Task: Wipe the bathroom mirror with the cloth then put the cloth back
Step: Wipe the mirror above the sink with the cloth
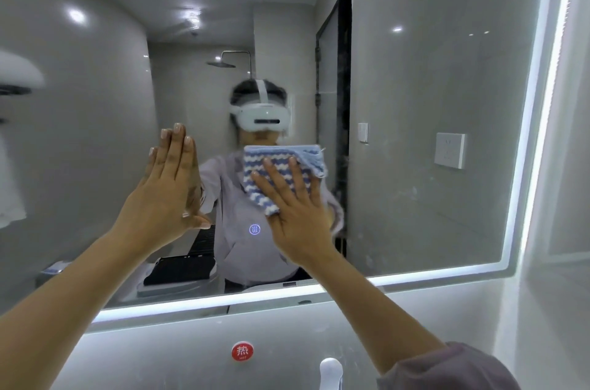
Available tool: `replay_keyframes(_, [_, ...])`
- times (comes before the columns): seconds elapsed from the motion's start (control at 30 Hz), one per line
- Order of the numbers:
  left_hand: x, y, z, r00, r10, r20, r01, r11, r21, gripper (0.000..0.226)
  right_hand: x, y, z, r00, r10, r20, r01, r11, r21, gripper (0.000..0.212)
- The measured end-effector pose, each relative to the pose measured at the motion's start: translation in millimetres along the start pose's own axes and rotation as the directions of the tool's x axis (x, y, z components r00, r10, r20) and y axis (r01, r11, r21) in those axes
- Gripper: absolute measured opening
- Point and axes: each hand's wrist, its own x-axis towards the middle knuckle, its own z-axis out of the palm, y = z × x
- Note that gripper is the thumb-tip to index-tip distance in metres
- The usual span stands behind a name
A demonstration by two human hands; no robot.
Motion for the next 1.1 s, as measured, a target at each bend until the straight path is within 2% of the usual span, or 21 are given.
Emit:
replay_keyframes(0.17, [1.1,-1.5,3.0,1.0,0.0,-0.003,0.0,1.0,0.018,0.146,-26.9,70.5,-9.5,0.978,0.172,-0.115,-0.184,0.977,-0.104,0.068])
replay_keyframes(0.23, [1.4,-1.9,3.3,1.0,0.004,-0.01,-0.004,1.0,0.023,0.146,-41.9,93.3,-14.4,0.961,0.239,-0.136,-0.257,0.957,-0.136,0.056])
replay_keyframes(0.3, [1.3,-2.5,3.3,1.0,0.008,-0.016,-0.008,1.0,0.023,0.144,-52.4,103.6,-17.4,0.944,0.301,-0.137,-0.318,0.939,-0.13,0.053])
replay_keyframes(0.53, [1.1,0.4,2.8,0.998,0.016,-0.056,-0.015,1.0,0.007,0.139,-52.7,68.6,-13.3,0.855,0.477,-0.202,-0.483,0.876,0.024,0.054])
replay_keyframes(0.67, [0.8,1.5,3.0,0.999,0.015,-0.04,-0.015,1.0,-0.002,0.143,-74.5,33.6,3.4,0.842,0.521,-0.141,-0.516,0.853,0.073,0.055])
replay_keyframes(0.77, [-0.1,2.6,2.2,0.999,0.013,-0.039,-0.013,1.0,0.005,0.143,-103.6,-2.1,20.2,0.864,0.504,-0.011,-0.502,0.862,0.074,0.056])
replay_keyframes(0.87, [0.0,3.8,0.9,0.999,0.004,-0.048,-0.004,1.0,0.004,0.143,-134.8,-41.4,33.5,0.905,0.411,0.108,-0.42,0.904,0.077,0.055])
replay_keyframes(0.97, [0.6,4.1,0.4,0.999,0.005,-0.045,-0.005,1.0,0.001,0.144,-151.3,-61.7,36.1,0.926,0.343,0.157,-0.362,0.924,0.12,0.054])
replay_keyframes(1.1, [0.7,5.2,0.0,0.999,0.005,-0.047,-0.005,1.0,0.0,0.143,-153.4,-45.9,28.6,0.941,0.277,0.193,-0.303,0.945,0.121,0.053])
